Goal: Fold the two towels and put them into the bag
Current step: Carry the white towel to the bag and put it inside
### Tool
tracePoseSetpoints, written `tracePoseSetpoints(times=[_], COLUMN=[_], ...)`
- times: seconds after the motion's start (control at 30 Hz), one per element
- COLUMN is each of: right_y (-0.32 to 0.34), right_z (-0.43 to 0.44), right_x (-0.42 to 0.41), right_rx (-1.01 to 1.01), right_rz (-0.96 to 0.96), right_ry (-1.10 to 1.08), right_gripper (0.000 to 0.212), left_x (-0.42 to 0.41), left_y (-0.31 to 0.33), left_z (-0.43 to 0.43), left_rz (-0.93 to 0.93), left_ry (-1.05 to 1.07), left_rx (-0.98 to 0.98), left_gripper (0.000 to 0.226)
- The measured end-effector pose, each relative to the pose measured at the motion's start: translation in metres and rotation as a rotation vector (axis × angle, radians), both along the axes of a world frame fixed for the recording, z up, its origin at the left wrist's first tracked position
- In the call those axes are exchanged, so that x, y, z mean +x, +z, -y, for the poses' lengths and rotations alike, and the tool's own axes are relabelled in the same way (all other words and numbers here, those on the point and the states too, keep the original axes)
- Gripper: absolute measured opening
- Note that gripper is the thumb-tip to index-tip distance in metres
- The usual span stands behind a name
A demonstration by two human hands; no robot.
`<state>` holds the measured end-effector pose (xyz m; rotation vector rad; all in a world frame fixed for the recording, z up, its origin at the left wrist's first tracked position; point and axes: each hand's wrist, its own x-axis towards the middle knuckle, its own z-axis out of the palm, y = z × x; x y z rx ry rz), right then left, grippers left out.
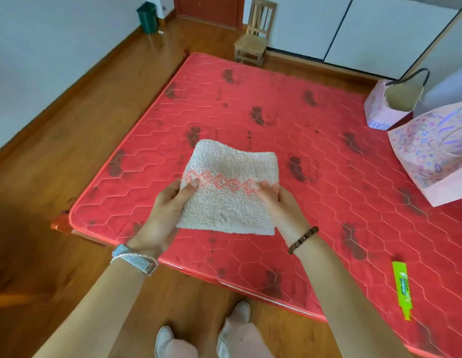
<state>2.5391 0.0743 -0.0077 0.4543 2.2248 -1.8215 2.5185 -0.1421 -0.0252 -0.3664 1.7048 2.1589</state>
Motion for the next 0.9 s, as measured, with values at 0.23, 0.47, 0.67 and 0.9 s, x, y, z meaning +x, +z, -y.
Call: tracePoseSetpoints(times=[0.23,0.47,0.67,0.9], right_y=[0.026,0.031,0.020,0.009], right_z=[0.076,0.167,0.248,0.332], right_x=[0.002,0.018,0.034,0.042], right_rx=[-0.001,-0.057,-0.088,-0.093], right_rz=[-0.002,-0.011,0.022,0.001], right_ry=[0.121,0.158,0.219,0.300], right_gripper=[0.037,0.038,0.026,0.061], left_x=[0.020,0.052,0.085,0.123], left_y=[0.015,0.023,0.029,0.033], left_z=[0.079,0.173,0.257,0.341], left_rz=[-0.027,-0.015,0.009,0.043], left_ry=[0.090,0.134,0.211,0.271], left_rx=[-0.001,0.025,0.026,0.021], left_gripper=[0.041,0.051,0.047,0.040])
